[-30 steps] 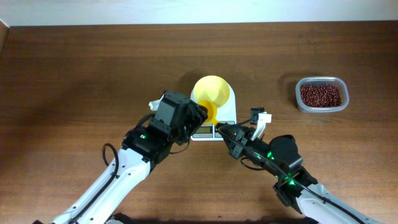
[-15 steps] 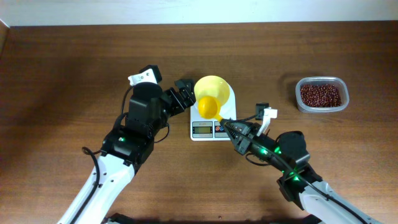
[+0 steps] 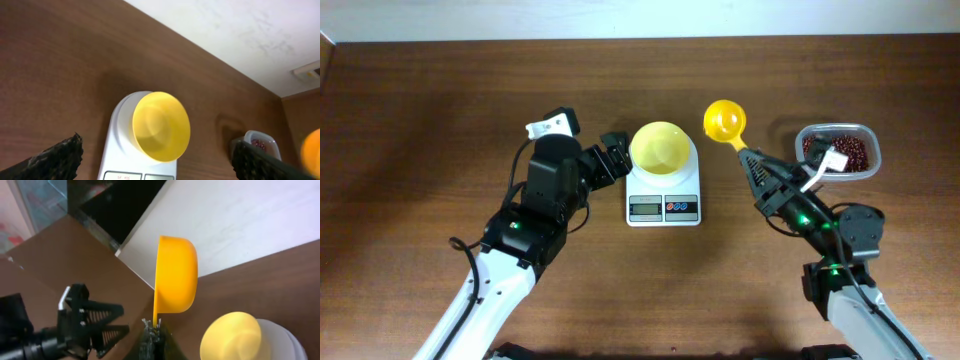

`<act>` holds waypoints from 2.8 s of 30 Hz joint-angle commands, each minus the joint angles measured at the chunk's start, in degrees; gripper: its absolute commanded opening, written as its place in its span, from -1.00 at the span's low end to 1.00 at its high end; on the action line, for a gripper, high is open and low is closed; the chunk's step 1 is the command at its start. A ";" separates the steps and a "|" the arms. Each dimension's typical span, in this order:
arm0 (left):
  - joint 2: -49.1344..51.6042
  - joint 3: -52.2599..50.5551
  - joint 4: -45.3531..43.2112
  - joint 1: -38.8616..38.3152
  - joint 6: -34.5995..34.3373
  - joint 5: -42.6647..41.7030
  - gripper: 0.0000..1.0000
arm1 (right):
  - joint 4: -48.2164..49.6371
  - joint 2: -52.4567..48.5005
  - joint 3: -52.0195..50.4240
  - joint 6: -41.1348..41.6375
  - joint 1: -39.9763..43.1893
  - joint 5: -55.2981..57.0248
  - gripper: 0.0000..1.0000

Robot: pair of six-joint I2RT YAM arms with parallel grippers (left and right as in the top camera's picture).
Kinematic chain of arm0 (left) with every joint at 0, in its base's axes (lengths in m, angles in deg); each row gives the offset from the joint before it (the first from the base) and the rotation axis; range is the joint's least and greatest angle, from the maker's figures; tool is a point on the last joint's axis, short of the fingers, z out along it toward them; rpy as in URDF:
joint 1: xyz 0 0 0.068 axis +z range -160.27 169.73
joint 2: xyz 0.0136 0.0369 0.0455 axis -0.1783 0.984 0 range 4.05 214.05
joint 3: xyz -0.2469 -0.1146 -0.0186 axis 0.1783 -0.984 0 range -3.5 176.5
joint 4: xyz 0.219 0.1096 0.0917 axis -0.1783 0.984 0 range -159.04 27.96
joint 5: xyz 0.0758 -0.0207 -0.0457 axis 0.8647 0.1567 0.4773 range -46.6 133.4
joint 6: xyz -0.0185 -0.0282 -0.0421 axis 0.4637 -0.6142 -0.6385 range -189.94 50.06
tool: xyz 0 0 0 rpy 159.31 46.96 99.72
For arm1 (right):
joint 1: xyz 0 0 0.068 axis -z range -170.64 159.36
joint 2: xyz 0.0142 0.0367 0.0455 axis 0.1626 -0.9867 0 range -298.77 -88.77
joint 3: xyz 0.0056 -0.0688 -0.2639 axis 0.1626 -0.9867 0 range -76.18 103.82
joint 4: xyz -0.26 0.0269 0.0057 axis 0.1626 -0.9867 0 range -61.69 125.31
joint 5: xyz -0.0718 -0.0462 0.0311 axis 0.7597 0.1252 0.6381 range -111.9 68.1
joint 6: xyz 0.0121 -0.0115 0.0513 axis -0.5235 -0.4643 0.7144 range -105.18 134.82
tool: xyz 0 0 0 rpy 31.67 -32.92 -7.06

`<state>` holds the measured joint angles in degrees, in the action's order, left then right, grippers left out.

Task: Scoop item into bowl and weigh 50g on scale

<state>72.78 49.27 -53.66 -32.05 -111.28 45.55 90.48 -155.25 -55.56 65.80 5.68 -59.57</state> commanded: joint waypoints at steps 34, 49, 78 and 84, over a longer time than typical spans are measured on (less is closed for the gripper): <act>9.51 0.63 9.20 -17.88 29.14 -2.14 -1.00 | -90.29 0.92 34.14 -38.73 17.68 -14.97 -0.92; 30.10 9.64 7.67 -18.25 50.80 -1.97 -1.00 | -86.20 0.85 34.14 -38.53 17.68 -14.10 -0.92; 38.69 9.51 1.57 -18.18 50.66 -0.59 -1.00 | -85.77 0.85 34.14 -38.56 17.62 -12.61 -0.92; 38.95 9.51 1.79 -18.18 50.64 0.68 -1.00 | -85.79 0.85 34.14 -38.56 17.62 -12.61 -0.92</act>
<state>110.35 58.13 -52.16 -50.08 -60.92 44.81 4.48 -154.95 -22.60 28.05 23.01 -72.66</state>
